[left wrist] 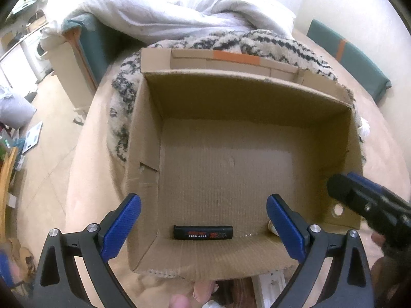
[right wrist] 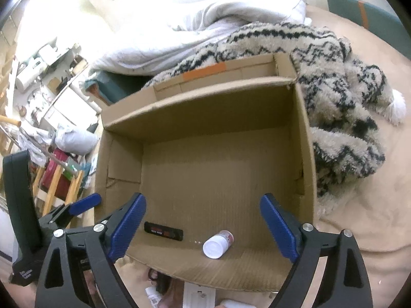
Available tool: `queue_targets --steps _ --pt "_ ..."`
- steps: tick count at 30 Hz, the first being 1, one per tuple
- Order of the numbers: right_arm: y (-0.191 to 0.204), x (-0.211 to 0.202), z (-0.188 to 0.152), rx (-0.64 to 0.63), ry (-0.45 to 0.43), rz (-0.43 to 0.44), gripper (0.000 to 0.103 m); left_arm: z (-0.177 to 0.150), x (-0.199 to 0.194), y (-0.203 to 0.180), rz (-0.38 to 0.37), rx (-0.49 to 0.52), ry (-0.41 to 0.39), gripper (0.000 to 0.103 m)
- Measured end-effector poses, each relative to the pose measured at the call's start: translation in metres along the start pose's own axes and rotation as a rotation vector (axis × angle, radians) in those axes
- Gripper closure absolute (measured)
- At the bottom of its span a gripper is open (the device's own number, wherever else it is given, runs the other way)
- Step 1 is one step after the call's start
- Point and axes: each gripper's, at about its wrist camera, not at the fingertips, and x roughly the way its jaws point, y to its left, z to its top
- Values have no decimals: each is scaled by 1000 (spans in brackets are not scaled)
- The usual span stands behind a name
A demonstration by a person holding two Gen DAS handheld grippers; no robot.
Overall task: Organize rigid objects
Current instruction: 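Lower the tube and pill bottle into the box and open both grippers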
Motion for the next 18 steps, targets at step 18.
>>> queue_targets --steps 18 --pt "-1 -50 -18 -45 -79 -73 0 -31 -54 33 27 -81 -56 5"
